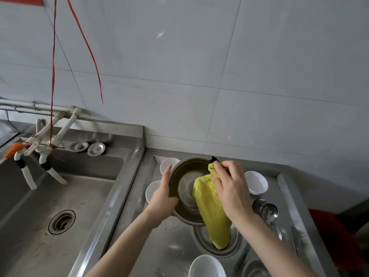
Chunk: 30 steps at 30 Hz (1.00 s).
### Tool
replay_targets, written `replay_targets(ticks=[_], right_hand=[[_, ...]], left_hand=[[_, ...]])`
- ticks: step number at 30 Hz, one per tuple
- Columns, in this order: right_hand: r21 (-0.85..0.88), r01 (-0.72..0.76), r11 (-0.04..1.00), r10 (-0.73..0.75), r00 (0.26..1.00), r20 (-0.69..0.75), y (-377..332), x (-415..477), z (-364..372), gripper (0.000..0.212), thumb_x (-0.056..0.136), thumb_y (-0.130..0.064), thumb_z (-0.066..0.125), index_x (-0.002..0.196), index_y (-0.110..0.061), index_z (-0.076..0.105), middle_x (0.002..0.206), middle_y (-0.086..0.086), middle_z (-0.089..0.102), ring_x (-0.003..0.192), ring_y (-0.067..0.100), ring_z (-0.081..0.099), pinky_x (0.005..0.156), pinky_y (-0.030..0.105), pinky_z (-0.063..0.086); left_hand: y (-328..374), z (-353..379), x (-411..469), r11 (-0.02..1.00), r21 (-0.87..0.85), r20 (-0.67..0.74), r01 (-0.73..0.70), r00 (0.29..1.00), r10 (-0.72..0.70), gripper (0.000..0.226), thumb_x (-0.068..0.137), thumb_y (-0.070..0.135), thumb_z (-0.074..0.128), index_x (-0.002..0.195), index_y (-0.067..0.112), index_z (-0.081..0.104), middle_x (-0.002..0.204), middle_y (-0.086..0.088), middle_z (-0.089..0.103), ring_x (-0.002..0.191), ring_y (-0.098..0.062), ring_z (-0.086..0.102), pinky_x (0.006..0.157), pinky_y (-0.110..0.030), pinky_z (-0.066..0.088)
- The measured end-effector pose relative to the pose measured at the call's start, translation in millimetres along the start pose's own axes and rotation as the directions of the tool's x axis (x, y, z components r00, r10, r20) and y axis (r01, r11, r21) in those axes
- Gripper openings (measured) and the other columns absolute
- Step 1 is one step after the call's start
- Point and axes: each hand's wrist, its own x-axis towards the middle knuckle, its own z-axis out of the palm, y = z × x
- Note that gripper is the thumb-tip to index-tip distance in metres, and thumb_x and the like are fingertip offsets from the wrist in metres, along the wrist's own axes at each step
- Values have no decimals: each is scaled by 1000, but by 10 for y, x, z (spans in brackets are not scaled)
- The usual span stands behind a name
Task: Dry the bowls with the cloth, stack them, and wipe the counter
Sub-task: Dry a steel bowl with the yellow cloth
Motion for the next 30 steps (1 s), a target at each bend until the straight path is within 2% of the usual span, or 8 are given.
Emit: replay_targets(ticks=[3, 7, 11, 14, 18, 21, 25, 30], right_hand=[[1, 71, 997, -71, 996, 48, -67, -13, -5, 38, 83, -12, 70, 120, -12, 63, 105, 5, 56, 94, 22, 52, 80, 30, 48], [61, 210, 976, -218, 958, 188, -185, -52, 13, 36, 87, -21, 61, 123, -18, 60, 116, 2, 56, 105, 19, 51, 90, 30, 46], [156, 105, 982, -163, 891, 424, -116, -124, 80, 48, 96, -37, 48, 141, -22, 44, 135, -5, 54, 127, 11, 45, 107, 36, 39], [32, 141, 989, -140, 877, 460, -25, -206, 63, 51, 99, -50, 30, 138, -23, 49, 139, -9, 51, 134, 7, 39, 114, 43, 23], [-63, 198, 978, -133, 832, 538, 13, -289, 10, 59, 101, -56, 18, 137, -22, 50, 140, -8, 49, 135, 7, 38, 116, 43, 11], [-2, 261, 965, -207, 773, 600, -56, -264, 27, 57, 101, -54, 15, 137, -27, 49, 141, -10, 49, 135, 7, 39, 115, 39, 8], [134, 266, 955, -286, 692, 663, -201, -122, 84, 62, 99, -52, 4, 147, -26, 34, 152, -10, 33, 144, 9, 18, 117, 40, 0], [-30, 222, 974, -160, 783, 600, -197, 7, 168, 56, 95, -45, 24, 147, -28, 32, 151, -9, 36, 143, 13, 25, 117, 44, 5]], left_hand=[[28, 3, 3, 999, -29, 7, -23, 1000, 23, 101, 81, -11, 48, 147, 53, 6, 111, -11, 57, 85, -34, 69, 62, -49, 61], [81, 34, 0, 991, -127, 57, -37, 997, 44, 97, 84, -13, 45, 149, 51, 11, 120, -10, 57, 86, -25, 69, 59, -36, 58], [117, 9, -11, 969, -247, 78, -10, 996, 31, 95, 85, -14, 47, 147, 53, 19, 111, -16, 61, 73, -17, 67, 56, -29, 55], [102, -53, -19, 968, -249, 66, -13, 997, 30, 95, 84, -14, 48, 146, 54, 21, 98, -14, 60, 68, -17, 64, 54, -27, 53], [65, -98, -35, 959, -283, 63, -28, 997, 47, 97, 83, -17, 48, 146, 53, 23, 92, -17, 58, 67, -20, 63, 54, -29, 53], [65, -65, -40, 960, -276, 100, -40, 993, 70, 96, 84, -18, 45, 143, 55, 26, 90, -11, 60, 66, -16, 63, 57, -30, 54], [72, -24, -16, 969, -239, 134, -65, 986, 99, 95, 83, -17, 41, 140, 58, 31, 97, -6, 62, 70, -16, 63, 62, -37, 56], [143, -65, 14, 962, -250, 121, -109, 982, 143, 90, 82, -19, 39, 140, 49, 36, 98, -10, 56, 62, -10, 61, 52, -24, 50]])
